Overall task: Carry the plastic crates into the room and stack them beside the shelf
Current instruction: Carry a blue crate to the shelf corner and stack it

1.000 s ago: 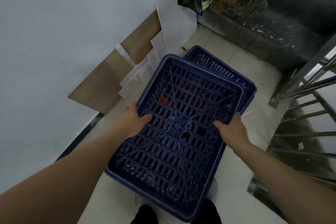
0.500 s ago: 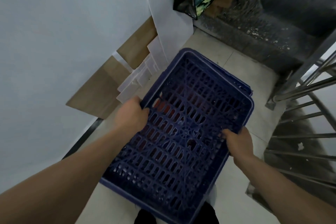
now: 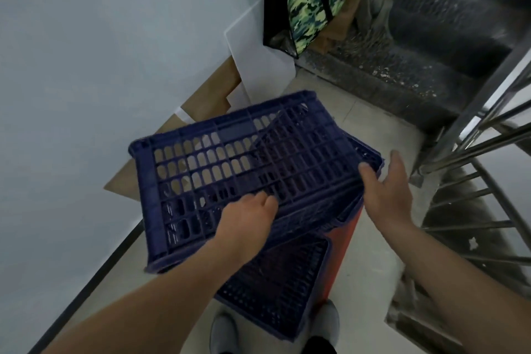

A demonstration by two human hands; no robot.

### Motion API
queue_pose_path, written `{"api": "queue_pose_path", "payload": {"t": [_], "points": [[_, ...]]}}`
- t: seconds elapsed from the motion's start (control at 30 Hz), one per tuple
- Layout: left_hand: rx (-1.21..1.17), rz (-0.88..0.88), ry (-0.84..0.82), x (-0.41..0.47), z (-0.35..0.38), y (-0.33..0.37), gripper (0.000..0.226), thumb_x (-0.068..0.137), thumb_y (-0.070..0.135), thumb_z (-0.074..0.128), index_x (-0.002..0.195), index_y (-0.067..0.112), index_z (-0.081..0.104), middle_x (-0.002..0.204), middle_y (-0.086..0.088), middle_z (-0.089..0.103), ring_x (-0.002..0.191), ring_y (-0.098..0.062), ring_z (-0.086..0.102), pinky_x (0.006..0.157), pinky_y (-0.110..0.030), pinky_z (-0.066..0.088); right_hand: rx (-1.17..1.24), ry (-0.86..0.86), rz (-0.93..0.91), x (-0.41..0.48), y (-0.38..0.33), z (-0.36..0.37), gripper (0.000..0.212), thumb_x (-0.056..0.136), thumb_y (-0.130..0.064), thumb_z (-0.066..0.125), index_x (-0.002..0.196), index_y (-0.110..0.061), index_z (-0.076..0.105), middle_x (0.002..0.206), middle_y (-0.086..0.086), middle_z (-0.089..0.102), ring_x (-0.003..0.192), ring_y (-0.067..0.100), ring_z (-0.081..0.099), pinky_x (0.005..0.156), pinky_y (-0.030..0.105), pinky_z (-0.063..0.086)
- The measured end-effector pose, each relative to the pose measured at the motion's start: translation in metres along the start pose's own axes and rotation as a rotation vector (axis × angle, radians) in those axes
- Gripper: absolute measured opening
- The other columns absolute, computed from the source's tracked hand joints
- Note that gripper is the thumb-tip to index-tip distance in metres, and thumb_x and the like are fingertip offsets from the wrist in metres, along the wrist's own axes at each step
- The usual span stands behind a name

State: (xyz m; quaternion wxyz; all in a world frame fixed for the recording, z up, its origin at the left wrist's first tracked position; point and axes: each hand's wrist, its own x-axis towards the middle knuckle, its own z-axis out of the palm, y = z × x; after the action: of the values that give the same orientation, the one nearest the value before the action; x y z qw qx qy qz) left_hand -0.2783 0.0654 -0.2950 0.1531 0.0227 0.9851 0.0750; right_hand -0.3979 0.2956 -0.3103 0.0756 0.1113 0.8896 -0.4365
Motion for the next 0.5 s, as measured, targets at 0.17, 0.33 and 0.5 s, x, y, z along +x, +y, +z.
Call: {"api": "queue_pose_path", "payload": {"t": [0.17, 0.33, 0.5], "points": [[0.087, 0.125, -0.149, -0.023, 0.037, 0.011, 0.027, 0.095, 0.004, 0.048, 0.119, 0.016, 0.044, 0.109, -0.005, 0.052, 0.091, -0.028, 0.049, 0.062, -0.038, 0.035, -0.206, -0.268, 0.035, 0.014, 0.022, 0.027, 0.094, 0.084, -0.072, 0.059, 0.161, -0.026, 0.030, 0.160, 0.003, 0.045, 0.139, 0.031, 0.051, 0.108, 0.054, 0.049], [0.098, 0.155, -0.225, -0.037, 0.066, 0.006, 0.030, 0.093, 0.005, 0.054, 0.119, 0.016, 0.044, 0.107, -0.007, 0.053, 0.085, -0.028, 0.052, 0.060, -0.039, 0.036, -0.341, -0.361, -0.001, 0.009, 0.037, 0.042, 0.092, 0.085, -0.054, 0.074, 0.161, -0.025, 0.030, 0.158, 0.009, 0.039, 0.136, 0.033, 0.048, 0.109, 0.050, 0.049], [-0.199, -0.044, -0.256, -0.059, 0.073, -0.012, 0.026, 0.100, 0.043, 0.052, 0.112, 0.020, 0.052, 0.107, 0.002, 0.052, 0.096, -0.021, 0.051, 0.073, -0.032, 0.039, -0.263, -0.322, 0.008, -0.006, 0.050, 0.058, 0.105, 0.080, -0.039, 0.088, 0.162, -0.024, 0.025, 0.158, 0.008, 0.044, 0.138, 0.034, 0.049, 0.113, 0.055, 0.045]]}}
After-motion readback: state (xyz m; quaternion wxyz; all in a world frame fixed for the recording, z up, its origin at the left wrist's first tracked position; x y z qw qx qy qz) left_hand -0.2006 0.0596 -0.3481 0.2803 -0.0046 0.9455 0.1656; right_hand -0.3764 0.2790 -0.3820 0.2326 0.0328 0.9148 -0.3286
